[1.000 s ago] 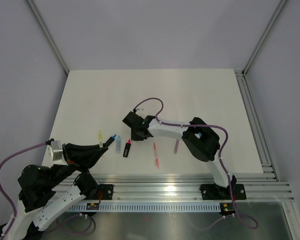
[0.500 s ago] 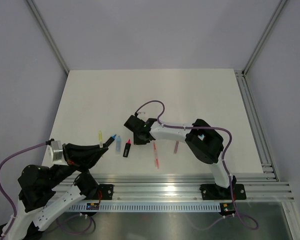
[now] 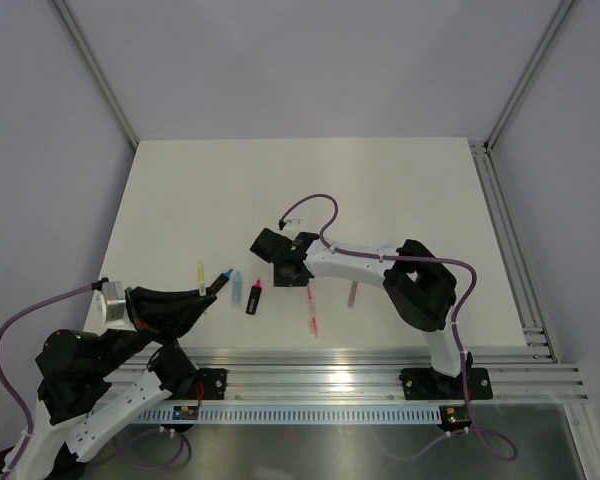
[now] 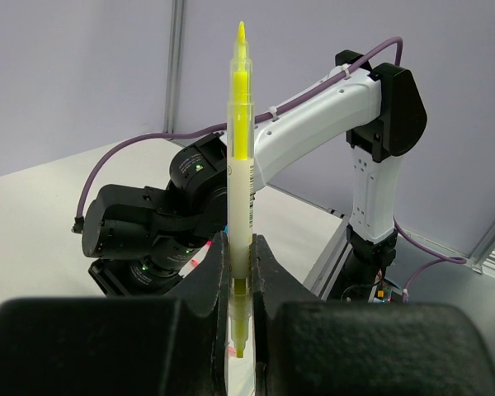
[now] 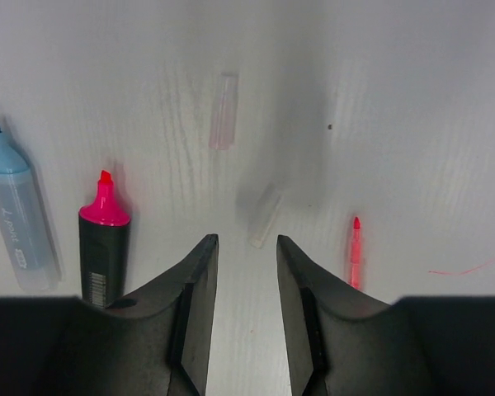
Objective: Insert the pens into the pen caps
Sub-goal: Insert the pen cap onto the pen.
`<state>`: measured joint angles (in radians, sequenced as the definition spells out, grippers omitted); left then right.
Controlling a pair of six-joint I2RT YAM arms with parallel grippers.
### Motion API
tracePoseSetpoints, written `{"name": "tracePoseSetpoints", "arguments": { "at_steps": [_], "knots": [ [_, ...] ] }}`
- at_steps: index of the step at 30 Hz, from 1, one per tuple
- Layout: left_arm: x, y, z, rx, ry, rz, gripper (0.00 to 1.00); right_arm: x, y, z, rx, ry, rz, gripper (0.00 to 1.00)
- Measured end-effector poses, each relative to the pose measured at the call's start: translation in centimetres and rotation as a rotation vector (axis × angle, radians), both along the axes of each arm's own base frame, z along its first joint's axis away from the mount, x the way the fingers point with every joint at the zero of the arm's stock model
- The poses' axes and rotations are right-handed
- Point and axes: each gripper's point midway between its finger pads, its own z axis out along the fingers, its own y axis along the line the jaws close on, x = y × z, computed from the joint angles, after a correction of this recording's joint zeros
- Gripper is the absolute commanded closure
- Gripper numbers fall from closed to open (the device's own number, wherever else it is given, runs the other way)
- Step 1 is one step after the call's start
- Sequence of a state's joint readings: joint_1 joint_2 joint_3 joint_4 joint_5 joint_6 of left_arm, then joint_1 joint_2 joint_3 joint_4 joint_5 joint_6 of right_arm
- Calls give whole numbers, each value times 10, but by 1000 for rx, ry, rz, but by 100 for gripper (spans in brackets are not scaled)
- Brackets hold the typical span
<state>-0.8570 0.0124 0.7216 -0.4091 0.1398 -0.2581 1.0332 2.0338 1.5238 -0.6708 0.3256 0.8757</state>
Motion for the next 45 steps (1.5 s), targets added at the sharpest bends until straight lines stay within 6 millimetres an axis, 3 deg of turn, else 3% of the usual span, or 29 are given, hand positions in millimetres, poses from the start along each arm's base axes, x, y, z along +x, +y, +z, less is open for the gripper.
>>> {"name": "tracePoseSetpoints", "arguments": {
  "at_steps": [9,28,35,37,41,45],
  "knots": [
    [0,0,0,0,0,-1,100,3,-15,-7,-38,7,-49,63],
    [-1,-1,0,1,-1,-8,100,10,-25,-24,-55,25,-86,68],
    [-1,-1,0,1,-1,-9,100,10,-25,-27,-46,24,-93,82],
    [-1,-1,0,1,-1,-9,100,10,-24,-27,-42,22,-93,81],
    [-1,-1,0,1,-1,-9,100,11,-22,-27,-35,21,-97,72],
    [-1,-1,0,1,-1,-10,100,11,-21,-27,-29,18,-98,73]
  ]
}}
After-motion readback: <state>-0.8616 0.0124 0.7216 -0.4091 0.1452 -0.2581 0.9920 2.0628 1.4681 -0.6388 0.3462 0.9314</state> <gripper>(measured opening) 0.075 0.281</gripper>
